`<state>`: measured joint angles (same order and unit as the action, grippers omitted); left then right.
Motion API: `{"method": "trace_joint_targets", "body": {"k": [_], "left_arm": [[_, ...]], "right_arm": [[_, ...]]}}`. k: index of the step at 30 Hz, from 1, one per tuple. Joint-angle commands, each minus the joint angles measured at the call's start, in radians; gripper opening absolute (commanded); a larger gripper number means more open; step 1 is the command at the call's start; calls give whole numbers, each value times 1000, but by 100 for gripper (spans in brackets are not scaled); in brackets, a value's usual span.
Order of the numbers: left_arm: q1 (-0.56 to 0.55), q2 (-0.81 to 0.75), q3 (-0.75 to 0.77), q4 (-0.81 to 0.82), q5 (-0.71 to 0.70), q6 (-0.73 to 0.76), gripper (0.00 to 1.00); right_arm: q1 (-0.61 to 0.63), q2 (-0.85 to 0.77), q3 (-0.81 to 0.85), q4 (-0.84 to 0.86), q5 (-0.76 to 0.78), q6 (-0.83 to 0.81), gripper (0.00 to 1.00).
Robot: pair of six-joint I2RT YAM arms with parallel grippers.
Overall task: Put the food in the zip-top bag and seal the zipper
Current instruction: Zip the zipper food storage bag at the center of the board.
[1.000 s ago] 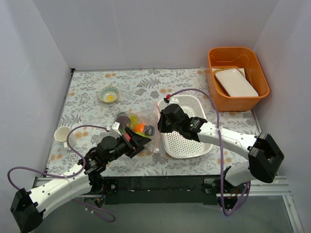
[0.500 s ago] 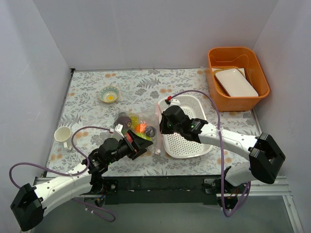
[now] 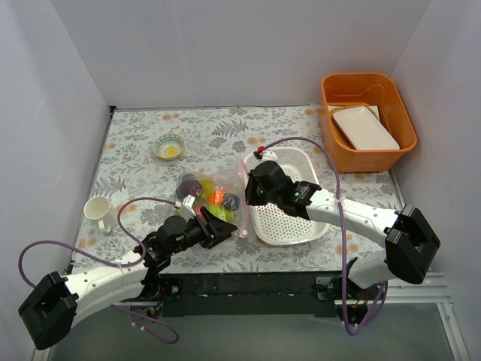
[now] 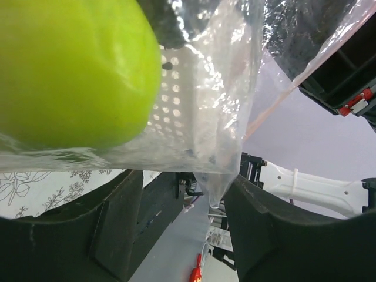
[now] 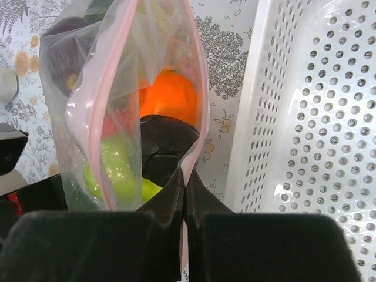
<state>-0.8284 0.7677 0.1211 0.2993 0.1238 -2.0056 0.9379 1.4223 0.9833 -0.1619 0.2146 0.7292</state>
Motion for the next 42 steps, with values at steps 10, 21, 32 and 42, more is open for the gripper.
{"method": "trace_joint_targets", "body": {"k": [10,21,32,42], "left_arm": [[-3,74,3,204,7,-114,54],[-3,96,-8,254,10,-136,21],[-3,73,-6,224,14,-130,0],[3,-1,94,8,-49,-12,0]], "right_arm": [[-2,6,43,19,-4,-4,1],[-2,6,32,27,-17,-1,1],[-2,0,58,-69,25,-42,8],[-2,-363,-115,-122,71,21,63]]}}
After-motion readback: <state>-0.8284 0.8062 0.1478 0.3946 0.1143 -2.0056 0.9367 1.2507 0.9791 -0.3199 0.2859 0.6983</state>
